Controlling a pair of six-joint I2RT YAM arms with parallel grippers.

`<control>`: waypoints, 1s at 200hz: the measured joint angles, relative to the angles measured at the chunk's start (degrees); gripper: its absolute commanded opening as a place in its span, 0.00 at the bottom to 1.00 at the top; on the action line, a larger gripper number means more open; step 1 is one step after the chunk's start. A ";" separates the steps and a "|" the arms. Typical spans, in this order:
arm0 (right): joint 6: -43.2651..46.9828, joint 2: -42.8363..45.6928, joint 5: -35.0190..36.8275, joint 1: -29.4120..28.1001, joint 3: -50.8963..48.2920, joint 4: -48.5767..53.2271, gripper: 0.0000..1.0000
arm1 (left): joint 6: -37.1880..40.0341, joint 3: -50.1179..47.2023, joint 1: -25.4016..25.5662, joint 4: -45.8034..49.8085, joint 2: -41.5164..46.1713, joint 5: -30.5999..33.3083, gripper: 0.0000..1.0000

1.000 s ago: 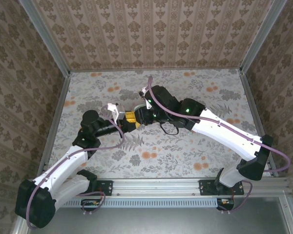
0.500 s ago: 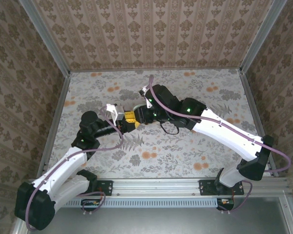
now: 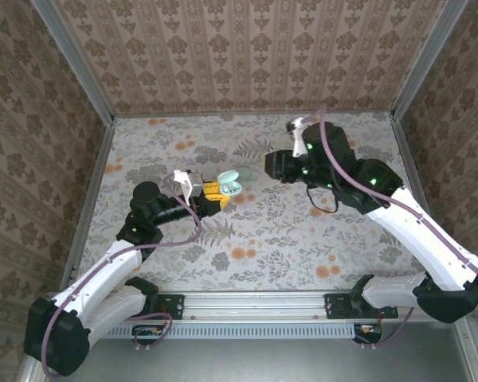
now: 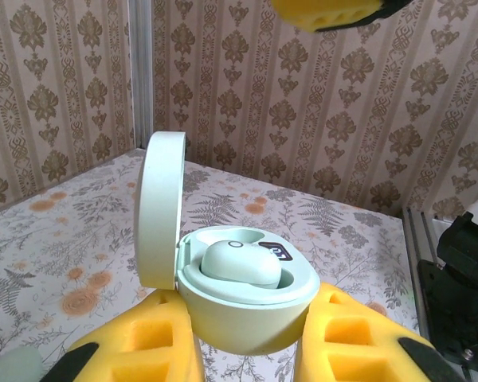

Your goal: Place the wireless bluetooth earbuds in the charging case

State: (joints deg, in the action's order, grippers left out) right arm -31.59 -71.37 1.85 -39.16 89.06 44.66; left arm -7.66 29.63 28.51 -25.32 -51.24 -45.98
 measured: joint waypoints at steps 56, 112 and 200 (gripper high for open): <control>2.14 -1.53 -2.23 14.01 -12.24 2.01 0.36 | 0.02 0.00 0.00 0.66 0.22 0.42 0.02; 3.30 -11.34 -6.93 21.24 -21.07 1.57 0.37 | 0.63 0.00 0.00 2.34 0.09 0.83 0.02; -3.21 -13.79 -10.32 21.90 -36.44 -5.86 0.55 | 1.49 0.02 -0.04 3.02 -2.16 0.87 0.02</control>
State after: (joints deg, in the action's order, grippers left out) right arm -34.81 -85.17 -8.47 -17.26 52.62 38.81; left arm -6.17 29.65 28.47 -22.31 -53.41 -45.10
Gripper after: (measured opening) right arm 0.537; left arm 0.228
